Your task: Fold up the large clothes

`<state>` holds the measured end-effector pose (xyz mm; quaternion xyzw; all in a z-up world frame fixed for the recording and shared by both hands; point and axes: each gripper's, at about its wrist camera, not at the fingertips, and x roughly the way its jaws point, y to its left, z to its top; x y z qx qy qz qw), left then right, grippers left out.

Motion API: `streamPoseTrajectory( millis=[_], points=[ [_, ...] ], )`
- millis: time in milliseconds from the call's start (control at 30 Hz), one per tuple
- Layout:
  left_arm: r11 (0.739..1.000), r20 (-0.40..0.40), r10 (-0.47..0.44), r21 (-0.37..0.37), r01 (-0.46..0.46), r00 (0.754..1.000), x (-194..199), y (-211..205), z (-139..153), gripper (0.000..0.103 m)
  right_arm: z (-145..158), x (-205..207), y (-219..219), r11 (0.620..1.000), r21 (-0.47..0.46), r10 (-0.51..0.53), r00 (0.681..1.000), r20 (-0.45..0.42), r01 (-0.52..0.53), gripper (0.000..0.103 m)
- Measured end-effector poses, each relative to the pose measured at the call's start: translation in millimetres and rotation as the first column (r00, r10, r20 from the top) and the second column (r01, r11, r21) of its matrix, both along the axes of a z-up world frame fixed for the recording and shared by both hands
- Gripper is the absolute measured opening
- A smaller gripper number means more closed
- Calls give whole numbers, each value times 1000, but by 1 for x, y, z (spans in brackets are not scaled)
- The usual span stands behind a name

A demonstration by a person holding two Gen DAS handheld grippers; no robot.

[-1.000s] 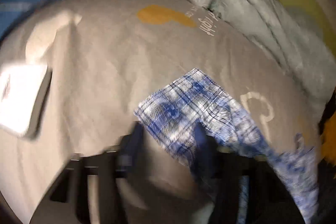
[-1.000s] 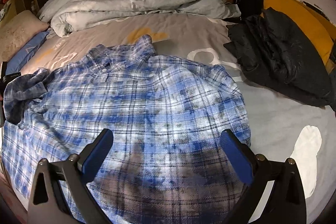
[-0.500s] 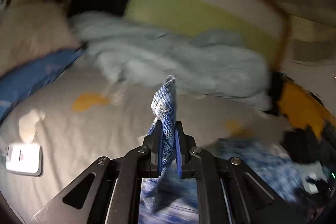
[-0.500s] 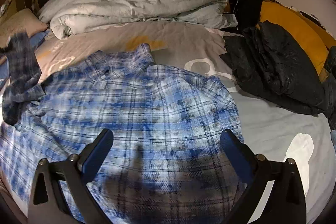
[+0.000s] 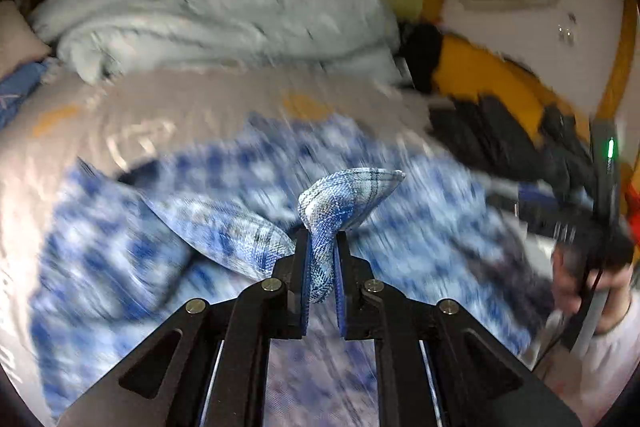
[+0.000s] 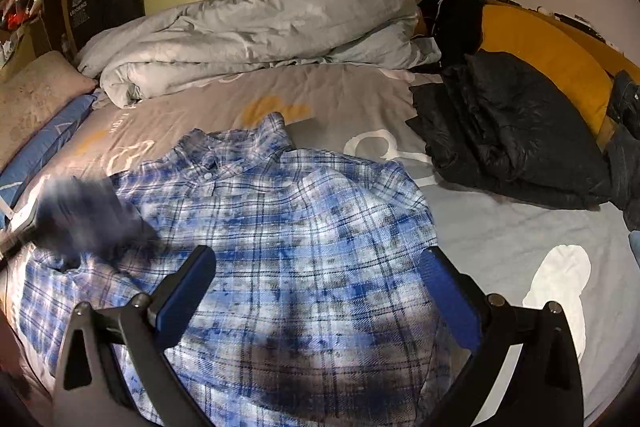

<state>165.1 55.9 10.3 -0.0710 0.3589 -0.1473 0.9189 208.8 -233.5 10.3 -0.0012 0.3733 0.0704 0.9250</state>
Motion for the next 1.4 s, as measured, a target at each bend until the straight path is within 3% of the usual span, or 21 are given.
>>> streamPoseTrajectory(
  millis=[167,200,233,300,433,600,767,900,933,967,1033,1067,1167,1267,1400],
  points=[
    [996,-65,-91,11,92,994,-13,-32,-24,11,-7,-1,5,998,53,45,998,-43,-43,102],
    [994,-67,-105,11,106,992,-17,-36,-26,17,-9,-1,6,996,69,57,997,-54,-53,102],
    [993,-69,-117,10,118,991,-22,-40,-26,35,-10,-1,7,995,80,66,996,-62,-61,102],
    [992,-51,-122,-3,122,991,-29,-41,-21,53,-13,0,12,991,109,90,992,-83,-81,102],
    [993,36,-119,25,118,992,-38,-37,5,55,-17,0,20,983,146,131,987,-98,-116,92],
    [996,114,-33,80,24,993,-36,-15,25,64,-28,0,36,956,232,213,968,-132,-179,80],
    [994,110,77,69,-84,991,-24,17,26,69,-43,-4,67,929,249,317,936,-150,-275,67],
    [992,107,112,47,-117,988,-21,34,27,69,-57,-5,87,912,262,370,909,-193,-316,58],
    [991,109,119,49,-125,987,-21,36,27,69,-60,-5,90,912,260,372,907,-197,-318,48],
    [990,111,127,50,-133,986,-22,38,28,69,-63,-4,94,911,257,375,906,-195,-322,29],
    [989,109,138,45,-143,984,-22,41,27,69,-65,-4,96,908,253,382,907,-179,-333,8],
    [988,106,141,43,-146,984,-21,43,26,69,-64,-4,97,915,227,374,914,-159,-335,6],
    [985,107,158,49,-164,982,-20,45,27,69,-48,-1,92,948,110,305,950,-65,-297,4],
    [980,104,184,51,-190,977,-19,51,28,69,-27,4,74,974,59,219,975,25,-220,4],
    [972,80,229,40,-233,970,-14,63,28,69,5,10,47,991,-8,133,976,172,-133,4]
  ],
)
